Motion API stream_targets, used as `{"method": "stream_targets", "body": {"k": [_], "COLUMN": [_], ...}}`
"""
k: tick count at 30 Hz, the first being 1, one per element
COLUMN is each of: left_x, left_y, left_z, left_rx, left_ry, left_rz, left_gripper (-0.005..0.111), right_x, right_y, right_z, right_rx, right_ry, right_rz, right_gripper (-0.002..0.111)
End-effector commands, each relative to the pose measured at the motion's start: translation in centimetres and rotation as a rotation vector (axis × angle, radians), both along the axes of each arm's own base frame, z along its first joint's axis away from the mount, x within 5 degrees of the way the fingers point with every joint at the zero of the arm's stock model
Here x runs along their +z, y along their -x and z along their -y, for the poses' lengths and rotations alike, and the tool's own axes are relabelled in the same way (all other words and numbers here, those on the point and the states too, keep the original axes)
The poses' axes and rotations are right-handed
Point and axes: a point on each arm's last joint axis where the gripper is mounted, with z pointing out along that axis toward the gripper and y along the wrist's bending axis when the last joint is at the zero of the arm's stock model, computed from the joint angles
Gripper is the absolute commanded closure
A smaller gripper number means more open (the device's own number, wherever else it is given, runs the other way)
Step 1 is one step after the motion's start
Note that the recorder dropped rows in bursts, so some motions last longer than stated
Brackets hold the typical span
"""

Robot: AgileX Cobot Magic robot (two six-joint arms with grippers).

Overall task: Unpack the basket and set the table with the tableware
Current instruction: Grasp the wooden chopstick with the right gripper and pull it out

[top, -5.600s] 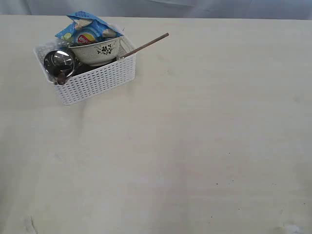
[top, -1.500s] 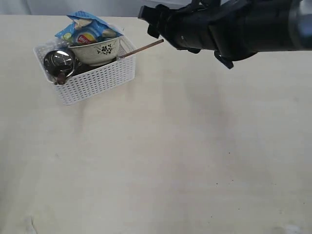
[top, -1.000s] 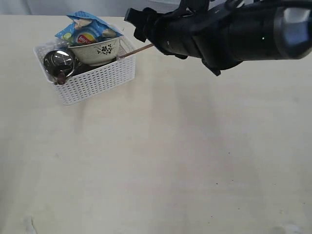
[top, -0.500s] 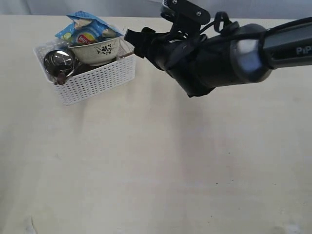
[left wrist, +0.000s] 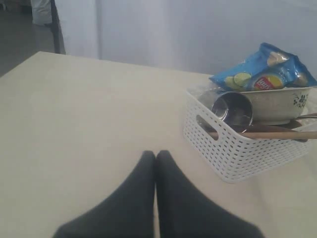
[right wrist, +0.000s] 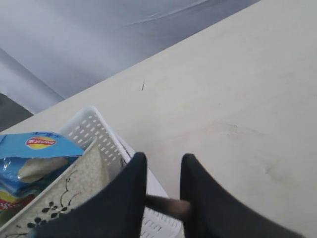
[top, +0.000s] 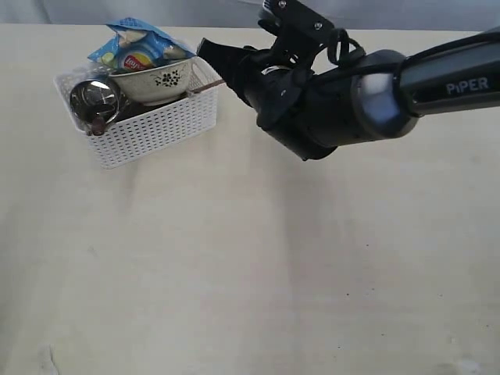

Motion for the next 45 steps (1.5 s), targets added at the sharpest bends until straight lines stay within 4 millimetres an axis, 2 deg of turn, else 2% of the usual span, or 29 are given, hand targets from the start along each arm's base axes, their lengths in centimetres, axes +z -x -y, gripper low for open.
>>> {"method": "stream_targets", "body": {"k": [1, 3, 9, 20, 27, 35, 45], "left_x": [0.0, 0.0, 0.0, 0.0, 0.0, 0.0, 0.0], "left_y": [0.0, 0.0, 0.0, 0.0, 0.0, 0.0, 0.0], "left_z": [0.0, 0.0, 0.0, 0.0, 0.0, 0.0, 0.0], "left_rx": [-0.004, -0.004, -0.004, -0.004, -0.004, -0.004, -0.004], "left_ry": [-0.012, -0.012, -0.012, -0.012, -0.012, -0.012, -0.012], "left_rz": [0.002, 0.002, 0.002, 0.002, 0.002, 0.002, 0.002], "left_gripper": [0.107, 0.107, 0.107, 0.107, 0.107, 0.107, 0.107], "right_x": [-0.1, -0.1, 0.1, 2.8, 4.4, 7.7, 13.5], "right_y": [-0.2, -0.2, -0.2, 0.3, 0.9, 2.0, 4.5], "right_z": [0.1, 0.2, 0.2, 0.6, 1.1, 1.4, 2.7], "right_rx": [-0.022, -0.025, -0.026, 0.035, 0.057, 0.159, 0.294], "right_ry": [-0.001, -0.001, 0.005, 0.079, 0.119, 0.132, 0.145], "right_rz": [0.019, 0.023, 0.032, 0.097, 0.061, 0.106, 0.209], "right_gripper": [0.101, 0.109, 0.109, 0.109, 0.109, 0.109, 0.109]}}
